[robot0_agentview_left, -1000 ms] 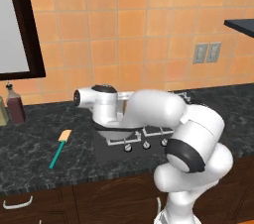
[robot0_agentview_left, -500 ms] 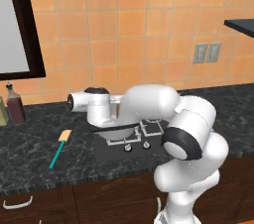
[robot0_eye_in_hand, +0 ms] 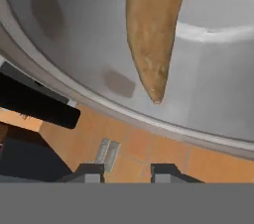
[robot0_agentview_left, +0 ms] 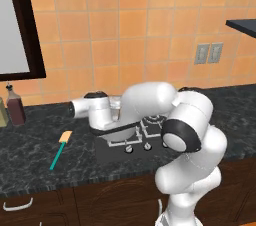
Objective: Put the avocado and sweet potato in the pot. Retrieve the spatula and lightly stir the vegetables in the pot.
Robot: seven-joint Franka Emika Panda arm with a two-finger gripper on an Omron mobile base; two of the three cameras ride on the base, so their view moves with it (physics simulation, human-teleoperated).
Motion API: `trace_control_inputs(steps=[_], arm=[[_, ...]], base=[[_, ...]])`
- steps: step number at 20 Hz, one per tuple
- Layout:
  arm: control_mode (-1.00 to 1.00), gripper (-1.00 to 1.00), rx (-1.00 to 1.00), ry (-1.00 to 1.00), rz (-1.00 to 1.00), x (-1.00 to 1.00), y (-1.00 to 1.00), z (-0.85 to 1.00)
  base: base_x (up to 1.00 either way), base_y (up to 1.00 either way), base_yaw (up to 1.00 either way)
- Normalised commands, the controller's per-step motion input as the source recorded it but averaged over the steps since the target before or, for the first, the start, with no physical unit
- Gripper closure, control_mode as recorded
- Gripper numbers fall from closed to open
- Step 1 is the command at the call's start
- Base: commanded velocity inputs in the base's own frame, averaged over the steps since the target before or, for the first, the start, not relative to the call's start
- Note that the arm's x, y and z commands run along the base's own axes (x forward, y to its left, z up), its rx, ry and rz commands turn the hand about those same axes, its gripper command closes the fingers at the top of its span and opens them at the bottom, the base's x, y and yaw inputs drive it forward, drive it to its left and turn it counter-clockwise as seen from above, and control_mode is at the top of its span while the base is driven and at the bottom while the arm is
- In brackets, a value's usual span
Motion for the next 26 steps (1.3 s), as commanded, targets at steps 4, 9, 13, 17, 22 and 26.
trace_control_inputs(steps=[4, 9, 13, 17, 22, 26], arm=[[-1.00, -1.00, 0.00, -0.01, 0.00, 0.05, -0.21, 0.56], [-1.00, -1.00, 0.01, 0.01, 0.00, -0.21, -0.24, 0.99], [-1.00, -1.00, 0.08, 0.04, -0.02, -0.46, -0.90, 0.60], [-1.00, -1.00, 0.10, 0.10, 0.00, -0.50, -1.00, 0.25], [-1.00, -1.00, 0.17, 0.24, 0.00, -0.49, -1.00, 0.00], [-1.00, -1.00, 0.24, 0.30, -0.01, -0.38, -1.00, -0.01]], base=[[0.00, 0.00, 0.00], [0.00, 0.00, 0.00], [0.00, 0.00, 0.00], [0.00, 0.00, 0.00], [0.00, 0.00, 0.00], [0.00, 0.00, 0.00]])
